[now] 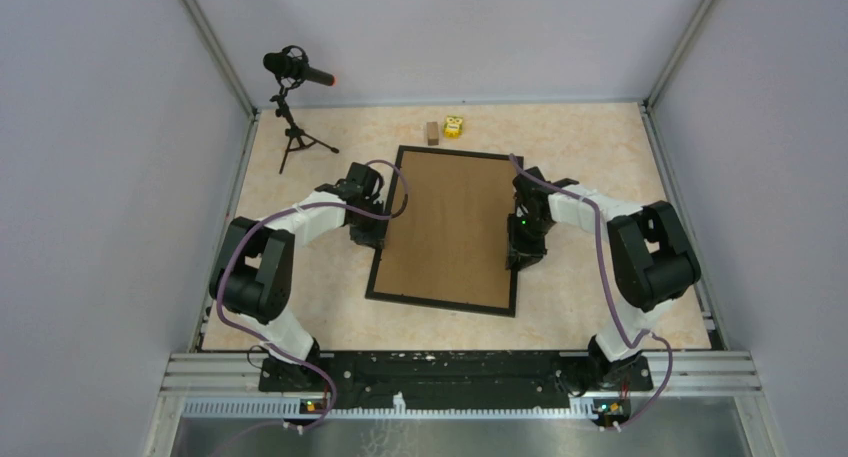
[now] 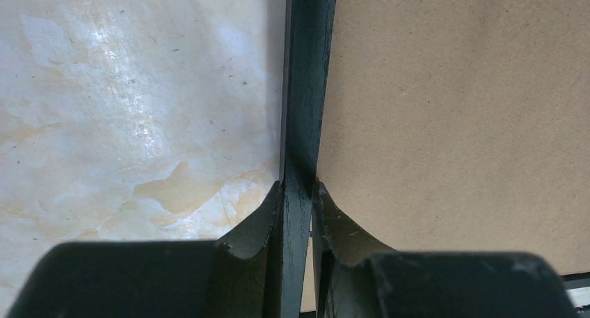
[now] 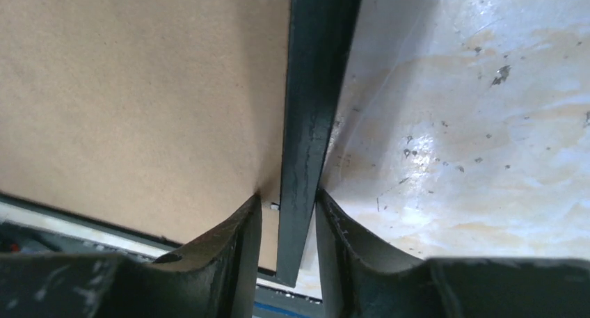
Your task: Put the photo into the frame
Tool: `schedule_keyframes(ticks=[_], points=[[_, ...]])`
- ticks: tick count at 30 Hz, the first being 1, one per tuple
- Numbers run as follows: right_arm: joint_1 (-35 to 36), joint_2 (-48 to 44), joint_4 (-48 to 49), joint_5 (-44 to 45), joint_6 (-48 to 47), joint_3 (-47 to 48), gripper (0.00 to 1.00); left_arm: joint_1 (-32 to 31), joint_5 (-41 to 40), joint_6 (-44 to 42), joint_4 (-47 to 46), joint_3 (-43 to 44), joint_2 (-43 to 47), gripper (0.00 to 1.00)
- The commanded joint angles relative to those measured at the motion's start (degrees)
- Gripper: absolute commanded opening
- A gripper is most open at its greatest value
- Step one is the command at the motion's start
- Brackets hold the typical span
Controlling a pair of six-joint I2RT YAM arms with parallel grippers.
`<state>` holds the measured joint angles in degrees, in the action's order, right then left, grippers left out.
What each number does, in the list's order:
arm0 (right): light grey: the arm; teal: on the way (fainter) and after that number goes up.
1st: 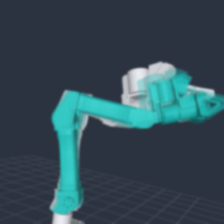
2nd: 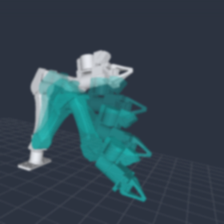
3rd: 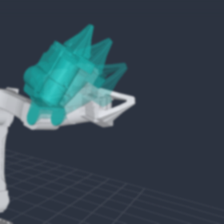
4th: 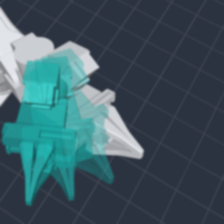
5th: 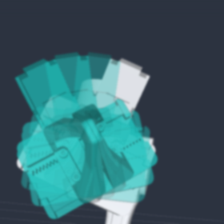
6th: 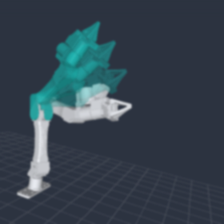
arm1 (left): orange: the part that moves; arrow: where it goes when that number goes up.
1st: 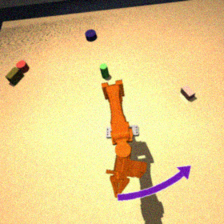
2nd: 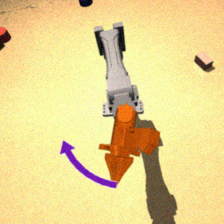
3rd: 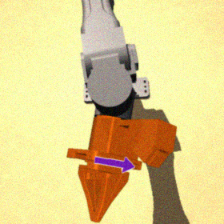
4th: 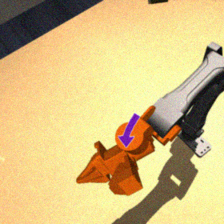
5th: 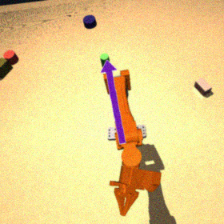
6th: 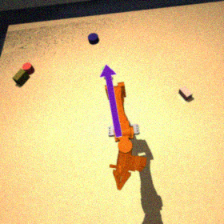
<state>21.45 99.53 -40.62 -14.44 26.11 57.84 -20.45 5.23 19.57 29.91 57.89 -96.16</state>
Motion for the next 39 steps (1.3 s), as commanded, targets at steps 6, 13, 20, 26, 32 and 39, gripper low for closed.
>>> schedule_keyframes(ticks=[6, 13, 20, 26, 32, 39], points=[[7.9, 5.1, 10.3, 14.0, 6.7, -0.5, 0.5, -1.4, 0.6, -0.1, -0.4, -1.4, -2.3, 0.2], [7.7, -4.9, 6.1, 10.3, 1.4, 6.5, 0.82, -1.4, -1.0, -0.1, -0.5, -1.7, -0.5, 0.2], [1.7, -9.1, 6.5, 7.3, -2.5, 7.3, 0.9, -1.3, -4.3, -1.0, 3.0, -0.3, -3.0, 0.19], [-7.7, -9.9, 8.6, 0.9, -4.8, 6.8, 0.84, -1.3, -6.5, -1.9, 4.3, 0.9, -3.8, 0.18], [-14.2, -5.1, 13.4, -5.8, -5.2, 6.4, 0.55, -1.4, -7.7, -2.3, 2.3, -1.2, -2.6, 0.17], [-14.3, 3.0, 15.9, -11.6, -5.8, 9.1, 0.37, -1.4, -6.4, -2.2, 1.9, -1.4, -2.5, 0.16]])
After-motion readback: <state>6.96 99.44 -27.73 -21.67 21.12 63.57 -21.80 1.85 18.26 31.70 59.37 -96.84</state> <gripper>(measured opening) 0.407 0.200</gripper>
